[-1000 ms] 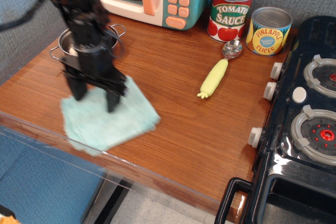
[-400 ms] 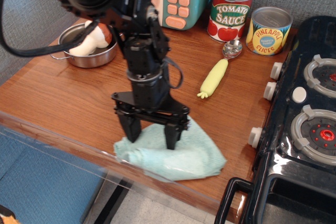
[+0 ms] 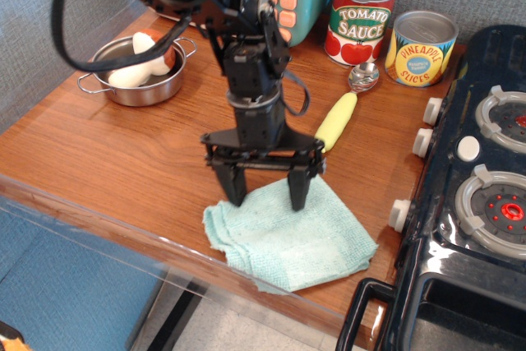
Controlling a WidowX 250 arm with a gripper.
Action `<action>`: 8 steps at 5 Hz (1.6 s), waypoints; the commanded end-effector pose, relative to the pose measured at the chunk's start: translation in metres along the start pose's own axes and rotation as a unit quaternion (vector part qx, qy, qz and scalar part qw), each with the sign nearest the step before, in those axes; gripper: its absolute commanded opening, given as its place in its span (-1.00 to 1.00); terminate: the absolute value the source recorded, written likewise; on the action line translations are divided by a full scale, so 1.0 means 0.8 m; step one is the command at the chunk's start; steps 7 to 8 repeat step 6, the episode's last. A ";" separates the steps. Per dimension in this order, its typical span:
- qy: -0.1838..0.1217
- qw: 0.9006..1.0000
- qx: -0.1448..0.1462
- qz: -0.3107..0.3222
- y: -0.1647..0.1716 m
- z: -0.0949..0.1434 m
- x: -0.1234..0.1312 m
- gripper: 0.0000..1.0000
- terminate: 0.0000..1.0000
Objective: Slide the blue rag so that it's in front of the yellow spoon along the edge of the table.
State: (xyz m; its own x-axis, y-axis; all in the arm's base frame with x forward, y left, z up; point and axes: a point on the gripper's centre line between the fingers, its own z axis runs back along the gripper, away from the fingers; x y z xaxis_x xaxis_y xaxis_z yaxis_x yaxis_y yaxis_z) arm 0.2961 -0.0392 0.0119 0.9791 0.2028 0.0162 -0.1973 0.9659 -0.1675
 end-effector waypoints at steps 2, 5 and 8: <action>-0.106 0.991 -0.029 -0.075 -0.005 0.109 0.018 1.00 -1.00; -0.163 0.968 0.000 -0.191 0.009 0.162 0.024 1.00 -1.00; -0.163 0.968 0.000 -0.191 0.009 0.162 0.024 1.00 1.00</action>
